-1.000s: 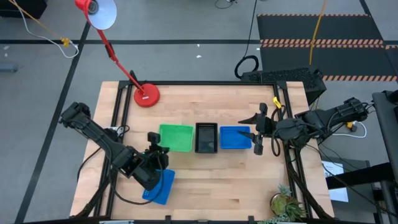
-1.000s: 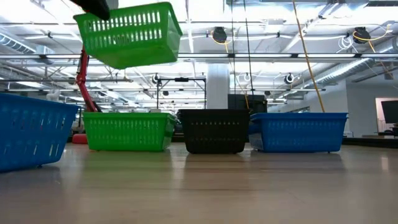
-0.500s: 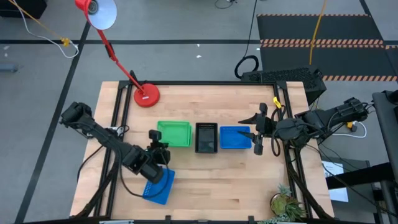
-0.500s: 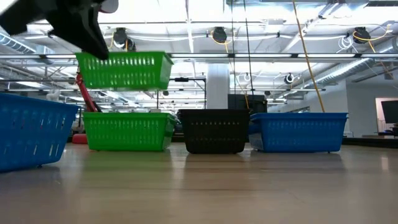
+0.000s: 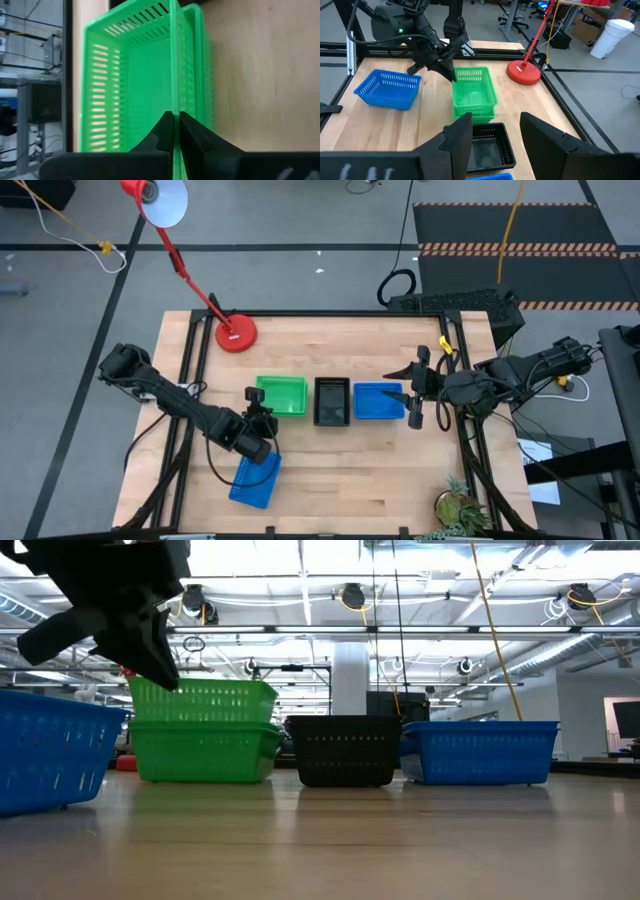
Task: Stack baskets by color
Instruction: Stack the bottom green bin on the top green bin, then stack the bottom blue bin on the top blue bin
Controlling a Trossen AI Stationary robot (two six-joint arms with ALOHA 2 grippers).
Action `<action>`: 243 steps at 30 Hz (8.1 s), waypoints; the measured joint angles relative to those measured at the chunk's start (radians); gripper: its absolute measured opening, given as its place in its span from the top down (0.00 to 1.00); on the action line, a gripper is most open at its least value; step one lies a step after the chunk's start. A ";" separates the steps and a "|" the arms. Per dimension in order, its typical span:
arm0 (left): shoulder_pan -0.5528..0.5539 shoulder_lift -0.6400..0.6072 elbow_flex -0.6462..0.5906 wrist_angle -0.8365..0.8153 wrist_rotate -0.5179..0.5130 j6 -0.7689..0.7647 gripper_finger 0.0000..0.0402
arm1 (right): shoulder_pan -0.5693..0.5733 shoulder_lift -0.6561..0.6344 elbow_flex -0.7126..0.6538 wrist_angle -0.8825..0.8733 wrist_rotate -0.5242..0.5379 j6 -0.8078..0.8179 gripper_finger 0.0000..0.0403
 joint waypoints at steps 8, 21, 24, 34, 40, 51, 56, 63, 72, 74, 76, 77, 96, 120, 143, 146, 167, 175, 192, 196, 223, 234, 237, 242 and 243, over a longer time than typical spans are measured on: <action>0.006 0.000 -0.001 0.035 0.020 0.012 0.93 | 0.000 0.000 0.000 0.000 0.000 0.000 0.60; 0.013 0.001 0.074 0.031 0.021 -0.027 0.72 | 0.000 0.000 0.000 0.000 0.000 -0.002 0.60; -0.016 -0.001 0.183 0.010 0.037 -0.059 0.70 | 0.000 0.000 0.000 0.000 0.000 -0.007 0.60; -0.178 0.000 0.259 -0.025 0.265 -0.271 0.70 | 0.000 0.004 -0.035 0.040 -0.003 -0.001 0.60; -0.294 0.000 0.191 -0.098 0.269 -0.497 0.70 | -0.001 0.003 -0.049 0.090 -0.003 -0.025 0.60; -0.277 0.000 -0.028 0.078 0.249 -0.534 0.55 | -0.001 0.003 -0.049 0.119 -0.003 -0.026 0.60; -0.217 0.000 -0.074 0.153 0.254 -0.455 0.49 | -0.001 0.003 -0.050 0.119 -0.004 -0.026 0.60; -0.145 0.000 -0.130 0.213 0.388 -0.372 0.62 | -0.001 0.003 -0.050 0.119 -0.004 -0.026 0.60; -0.095 -0.009 -0.093 0.206 0.435 -0.318 0.97 | -0.001 0.003 -0.050 0.125 -0.004 -0.026 0.60; -0.086 -0.012 -0.046 0.179 0.432 -0.325 0.97 | -0.001 0.007 -0.050 0.144 -0.004 -0.026 0.60; -0.080 -0.018 0.013 0.131 0.401 -0.324 0.97 | -0.001 0.017 -0.050 0.171 -0.004 -0.031 0.60; -0.079 -0.025 0.052 0.110 0.370 -0.320 0.97 | -0.001 0.024 -0.050 0.186 -0.004 -0.037 0.60; 0.203 -0.040 0.483 -0.058 -0.138 -0.365 0.99 | 0.007 0.216 -0.050 0.440 0.219 -0.292 0.60; 0.252 0.004 0.437 0.079 -0.126 -0.435 0.98 | -0.051 0.434 -0.050 0.696 0.499 -0.557 0.67; 0.232 0.005 0.437 0.214 -0.015 -0.221 0.75 | -0.055 0.418 -0.050 0.615 0.485 -0.545 0.98; 0.213 0.005 0.437 0.234 -0.013 -0.176 0.65 | -0.055 0.392 -0.050 0.553 0.454 -0.516 0.98; 0.136 -0.002 0.438 0.422 -0.127 0.015 0.33 | -0.058 0.147 -0.051 -0.045 -0.011 -0.240 0.99; 0.138 -0.002 0.438 0.409 -0.119 0.046 0.33 | -0.090 0.039 -0.153 -0.032 -0.094 -0.221 0.99; 0.175 -0.002 0.438 0.381 -0.037 0.068 0.33 | -0.354 -0.129 -0.355 0.089 -0.434 -0.257 0.99; 0.184 -0.001 0.438 0.381 -0.018 0.067 0.33 | -0.409 -0.129 -0.382 0.118 -0.477 -0.260 0.99; 0.185 -0.001 0.438 0.361 -0.010 0.092 0.33 | -0.721 -0.106 -0.570 0.262 -0.842 -0.277 0.99; 0.185 -0.001 0.438 0.361 -0.011 0.100 0.33 | -0.790 -0.079 -0.613 0.314 -0.899 -0.283 0.98; 0.185 -0.001 0.438 0.361 -0.011 0.101 0.33 | -0.801 -0.048 -0.621 0.334 -0.912 -0.287 0.98; 0.185 -0.001 0.438 0.361 -0.011 0.101 0.33 | -0.811 0.011 -0.624 0.361 -0.955 -0.294 0.97; 0.185 -0.001 0.438 0.361 -0.010 0.101 0.33 | -0.810 0.021 -0.624 0.363 -0.951 -0.297 0.97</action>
